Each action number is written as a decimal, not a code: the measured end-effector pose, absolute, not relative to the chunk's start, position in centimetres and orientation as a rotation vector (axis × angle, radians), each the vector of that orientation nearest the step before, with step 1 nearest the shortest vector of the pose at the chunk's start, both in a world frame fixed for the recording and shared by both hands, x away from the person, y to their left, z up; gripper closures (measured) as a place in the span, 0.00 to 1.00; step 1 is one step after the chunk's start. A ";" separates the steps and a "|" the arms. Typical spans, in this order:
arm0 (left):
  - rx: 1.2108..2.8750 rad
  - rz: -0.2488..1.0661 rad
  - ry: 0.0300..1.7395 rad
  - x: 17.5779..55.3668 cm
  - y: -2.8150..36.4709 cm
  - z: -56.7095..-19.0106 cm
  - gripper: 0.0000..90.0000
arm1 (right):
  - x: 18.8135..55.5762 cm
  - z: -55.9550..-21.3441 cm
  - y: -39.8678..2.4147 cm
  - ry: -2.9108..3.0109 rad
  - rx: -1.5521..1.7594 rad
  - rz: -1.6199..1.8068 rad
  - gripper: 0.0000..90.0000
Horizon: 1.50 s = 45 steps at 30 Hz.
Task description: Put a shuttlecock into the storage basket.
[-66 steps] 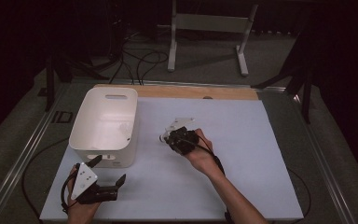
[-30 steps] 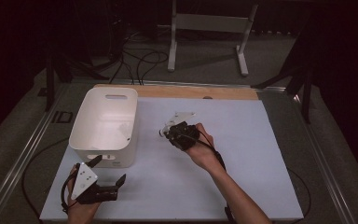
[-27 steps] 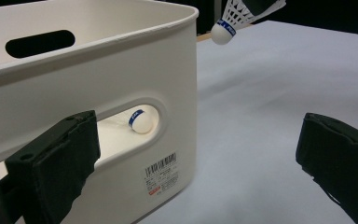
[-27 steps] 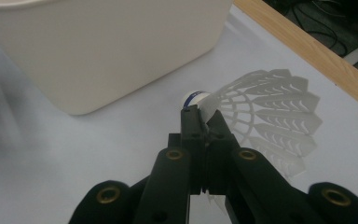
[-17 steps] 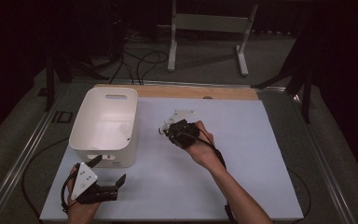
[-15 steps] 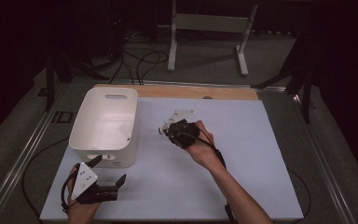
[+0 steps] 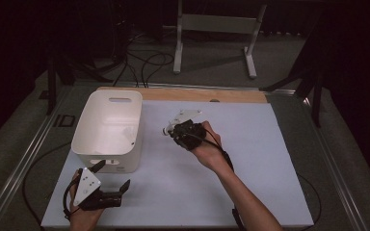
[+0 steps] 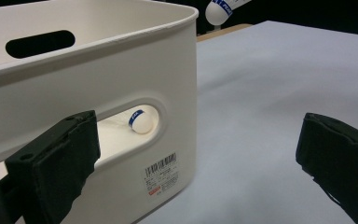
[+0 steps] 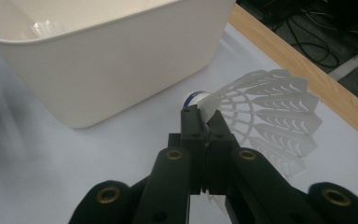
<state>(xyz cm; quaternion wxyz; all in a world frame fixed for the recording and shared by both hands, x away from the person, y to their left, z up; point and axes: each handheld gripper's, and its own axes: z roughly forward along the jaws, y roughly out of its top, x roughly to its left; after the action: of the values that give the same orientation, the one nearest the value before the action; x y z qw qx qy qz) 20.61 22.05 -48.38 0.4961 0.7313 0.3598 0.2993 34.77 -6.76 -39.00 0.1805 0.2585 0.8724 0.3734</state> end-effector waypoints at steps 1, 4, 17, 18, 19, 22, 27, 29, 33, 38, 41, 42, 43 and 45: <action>1.772 0.725 0.872 20.6 22.0 -48.4 0.00 | 34.7 -38.9 -6.7 2.465 0.734 1.053 0.99; 1.774 0.725 0.871 20.6 22.0 -48.4 0.00 | 34.8 -38.7 -6.7 2.462 0.726 1.050 0.99; 1.775 0.725 0.871 20.6 22.0 -48.4 0.00 | 35.0 -38.0 -6.6 2.451 0.722 1.050 0.99; 1.775 0.724 0.870 20.6 22.0 -48.4 0.00 | 35.0 -37.9 -6.6 2.451 0.721 1.049 0.99; 1.774 0.724 0.871 20.6 22.0 -48.4 0.00 | 35.0 -37.8 -6.6 2.447 0.718 1.053 0.99; 1.774 0.724 0.870 20.6 22.0 -48.4 0.00 | 35.0 -37.6 -6.5 2.447 0.713 1.052 0.99; 1.772 0.724 0.870 20.6 22.0 -48.4 0.00 | 35.1 -37.3 -6.5 2.440 0.710 1.057 0.99; 1.774 0.726 0.870 20.6 22.0 -48.4 0.00 | 35.1 -37.2 -6.5 2.437 0.711 1.058 0.99; 1.771 0.725 0.872 20.6 22.1 -48.4 0.00 | 35.1 -37.0 -6.5 2.434 0.708 1.058 0.99; 1.773 0.724 0.871 20.6 22.1 -48.4 0.00 | 35.1 -36.7 -6.5 2.427 0.706 1.063 0.99; 1.772 0.724 0.871 20.6 22.1 -48.4 0.00 | 35.2 -36.6 -6.5 2.424 0.700 1.064 0.99; 1.772 0.725 0.871 20.6 22.1 -48.4 0.00 | 35.2 -36.6 -6.5 2.420 0.706 1.066 0.99; 1.772 0.725 0.870 20.6 22.1 -48.4 0.00 | 35.3 -36.5 -6.5 2.420 0.704 1.067 0.99; 1.772 0.724 0.871 20.6 22.1 -48.4 0.00 | 35.3 -36.5 -6.4 2.421 0.704 1.064 0.99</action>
<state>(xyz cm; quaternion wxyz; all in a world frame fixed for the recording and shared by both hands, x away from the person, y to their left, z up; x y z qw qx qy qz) 20.61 22.07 -48.37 0.4962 0.7316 0.3594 0.2990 35.26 -6.42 -36.48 0.2010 0.2521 0.8666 0.3808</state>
